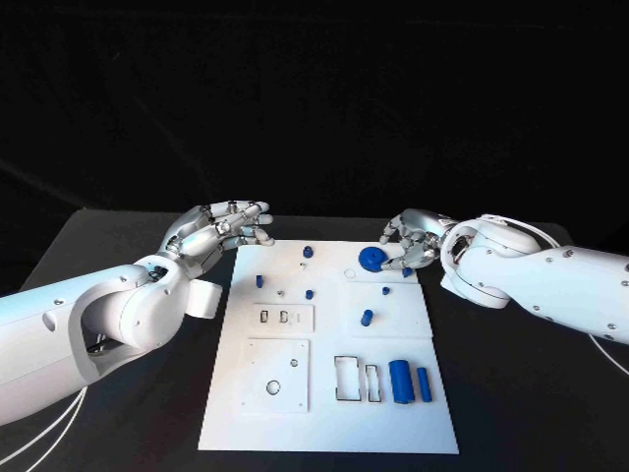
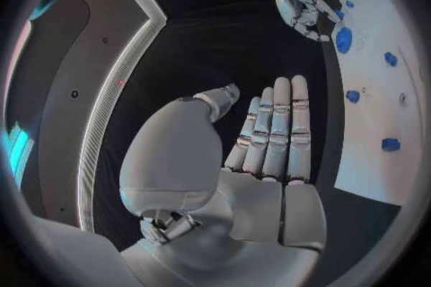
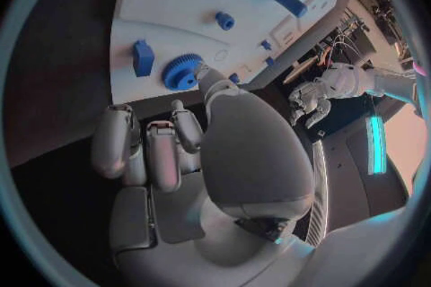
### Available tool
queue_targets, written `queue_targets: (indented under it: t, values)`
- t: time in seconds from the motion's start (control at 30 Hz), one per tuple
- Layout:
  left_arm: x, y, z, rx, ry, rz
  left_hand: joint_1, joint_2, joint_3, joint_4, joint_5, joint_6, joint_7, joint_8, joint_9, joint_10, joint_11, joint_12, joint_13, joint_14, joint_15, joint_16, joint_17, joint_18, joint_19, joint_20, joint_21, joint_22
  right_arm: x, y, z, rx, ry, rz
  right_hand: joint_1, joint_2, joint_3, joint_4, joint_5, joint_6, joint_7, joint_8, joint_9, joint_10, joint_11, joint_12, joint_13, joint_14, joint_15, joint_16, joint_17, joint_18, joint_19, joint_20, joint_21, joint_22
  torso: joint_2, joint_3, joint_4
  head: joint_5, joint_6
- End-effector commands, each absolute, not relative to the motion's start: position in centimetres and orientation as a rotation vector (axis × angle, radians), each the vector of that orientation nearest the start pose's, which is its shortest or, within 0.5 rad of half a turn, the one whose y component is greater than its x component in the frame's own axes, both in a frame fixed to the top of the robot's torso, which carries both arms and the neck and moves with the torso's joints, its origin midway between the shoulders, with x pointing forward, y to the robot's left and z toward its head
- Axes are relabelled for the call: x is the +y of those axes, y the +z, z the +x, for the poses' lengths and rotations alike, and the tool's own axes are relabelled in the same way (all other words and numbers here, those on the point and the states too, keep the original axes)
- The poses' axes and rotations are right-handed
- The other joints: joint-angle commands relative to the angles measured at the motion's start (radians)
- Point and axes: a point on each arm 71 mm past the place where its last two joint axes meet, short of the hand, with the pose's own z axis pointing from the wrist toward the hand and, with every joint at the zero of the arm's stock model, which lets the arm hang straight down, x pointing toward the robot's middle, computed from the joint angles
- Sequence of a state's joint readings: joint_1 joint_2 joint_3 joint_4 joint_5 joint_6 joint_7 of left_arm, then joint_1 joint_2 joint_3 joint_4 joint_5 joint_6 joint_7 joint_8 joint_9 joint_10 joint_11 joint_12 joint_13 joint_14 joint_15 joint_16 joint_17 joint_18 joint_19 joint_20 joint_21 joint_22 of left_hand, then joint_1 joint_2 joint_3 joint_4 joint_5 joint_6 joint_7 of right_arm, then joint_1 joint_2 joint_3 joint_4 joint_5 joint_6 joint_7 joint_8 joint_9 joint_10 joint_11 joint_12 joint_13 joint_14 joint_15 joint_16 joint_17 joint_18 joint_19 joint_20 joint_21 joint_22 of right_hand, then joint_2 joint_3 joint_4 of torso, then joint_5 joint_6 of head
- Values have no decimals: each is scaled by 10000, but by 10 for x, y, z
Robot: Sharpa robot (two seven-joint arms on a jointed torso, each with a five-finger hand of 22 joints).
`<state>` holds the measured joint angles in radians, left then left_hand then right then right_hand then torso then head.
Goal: Assemble the parts on the task board
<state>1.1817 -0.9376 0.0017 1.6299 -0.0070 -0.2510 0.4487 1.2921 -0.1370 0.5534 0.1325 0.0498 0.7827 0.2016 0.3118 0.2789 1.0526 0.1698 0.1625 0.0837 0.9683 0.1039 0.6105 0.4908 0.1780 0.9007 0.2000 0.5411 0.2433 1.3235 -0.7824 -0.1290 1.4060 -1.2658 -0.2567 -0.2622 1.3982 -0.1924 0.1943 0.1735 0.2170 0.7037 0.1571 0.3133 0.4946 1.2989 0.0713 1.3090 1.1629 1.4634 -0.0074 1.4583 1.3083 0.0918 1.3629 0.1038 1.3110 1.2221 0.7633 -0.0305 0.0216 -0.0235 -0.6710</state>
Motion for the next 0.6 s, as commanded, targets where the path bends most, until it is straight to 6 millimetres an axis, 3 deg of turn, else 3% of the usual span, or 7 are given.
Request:
queue_targets:
  t: [0.03,0.37,0.6]
  values:
    - [219,-158,470,13683,-16972,-10596,-107,5,-7,74,9,-60,386,-50,9,-83,4,-41,-1,-22,27,-31,-9,33,-2,44,-34,-9,-214,-177,523,18337,5092,799,95,10,-9,42,47,9,11,53,12,31,6,48,14,626,34,52,358,-118,74,-20,50,22,21,-1,21,18,-18]
    - [219,-158,470,13710,-16998,-10594,-118,15,-8,86,9,-63,388,-50,12,-87,6,-41,0,-27,30,-40,-10,32,-6,47,-42,-16,-207,-182,530,18412,5208,907,110,94,39,120,48,41,22,101,9,14,18,55,34,627,45,86,408,-120,78,-9,63,48,22,-12,10,40,-35]
    - [219,-158,470,13723,-16999,-10598,-118,15,-8,86,9,-63,388,-50,12,-87,6,-41,0,-27,30,-40,-10,32,-6,47,-42,-16,-204,-182,533,18306,5280,1001,125,155,99,164,49,61,29,127,4,14,22,67,59,626,52,104,436,-119,76,-3,65,57,25,8,3,85,-32]
